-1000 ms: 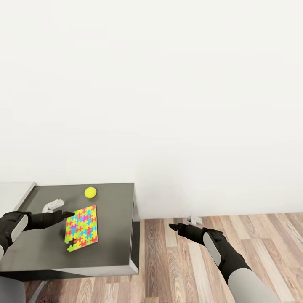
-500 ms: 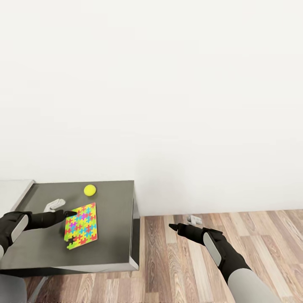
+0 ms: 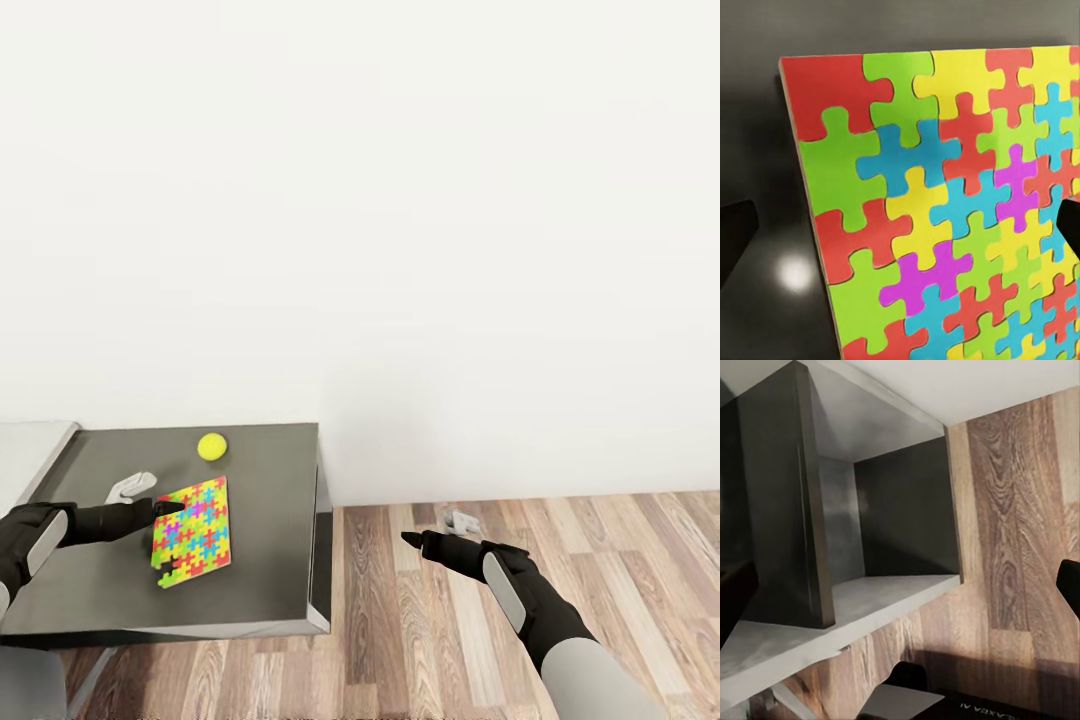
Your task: Put all the toys in the child's room - the three board games (two on the bed and one on the table), the two jigsaw puzzles on the table, and the tennis ball on the table - inside the toy box on the table in the child's room.
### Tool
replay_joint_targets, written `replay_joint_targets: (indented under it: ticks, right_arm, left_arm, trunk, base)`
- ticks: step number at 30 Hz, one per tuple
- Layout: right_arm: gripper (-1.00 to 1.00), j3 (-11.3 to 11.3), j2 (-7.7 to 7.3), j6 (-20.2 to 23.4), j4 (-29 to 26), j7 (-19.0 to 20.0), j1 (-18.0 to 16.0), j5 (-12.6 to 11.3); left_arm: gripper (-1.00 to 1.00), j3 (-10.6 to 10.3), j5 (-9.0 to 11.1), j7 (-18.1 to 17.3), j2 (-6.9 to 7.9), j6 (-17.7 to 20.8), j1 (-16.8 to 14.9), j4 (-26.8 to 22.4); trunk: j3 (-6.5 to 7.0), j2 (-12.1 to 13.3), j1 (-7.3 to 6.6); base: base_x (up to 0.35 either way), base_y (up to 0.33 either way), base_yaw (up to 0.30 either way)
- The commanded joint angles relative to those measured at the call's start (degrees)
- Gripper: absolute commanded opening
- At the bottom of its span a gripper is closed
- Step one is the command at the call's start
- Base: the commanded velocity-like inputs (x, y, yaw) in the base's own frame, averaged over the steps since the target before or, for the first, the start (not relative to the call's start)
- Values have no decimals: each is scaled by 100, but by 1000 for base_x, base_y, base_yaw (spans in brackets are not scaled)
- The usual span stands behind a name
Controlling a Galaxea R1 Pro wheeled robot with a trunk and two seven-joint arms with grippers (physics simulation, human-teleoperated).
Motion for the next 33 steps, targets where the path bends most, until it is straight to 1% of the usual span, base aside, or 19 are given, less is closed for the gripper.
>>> replay_joint_targets:
  ticks: [1, 16, 21, 28, 33]
  right_arm:
    - [100, 1, -1, 33, -7, -5, -2, -31]
    - [100, 1, 2, 31, -7, 0, -2, -31]
    - [100, 1, 6, 29, -7, 3, -2, -31]
    - [100, 1, 7, 29, -7, 4, -2, -31]
    - [100, 1, 5, 29, -7, 4, -2, -31]
  left_arm:
    - [100, 17, 8, -13, -1, 37, -4, 0]
    - [100, 18, 8, -14, -1, 30, -4, 0]
    - [100, 18, 8, -14, -1, 30, -4, 0]
    - [100, 18, 8, -14, -1, 29, -6, 0]
    - [100, 18, 8, -14, -1, 29, -3, 0]
  trunk:
    - [-19, -10, 3]
    - [-152, -10, 3]
    - [-163, -10, 3]
    - [-165, -10, 3]
    - [-165, -10, 3]
  base:
    - [0, 0, 0]
    - [0, 0, 0]
    - [0, -9, 0]
    - [0, -158, 0]
    - [0, -52, 0]
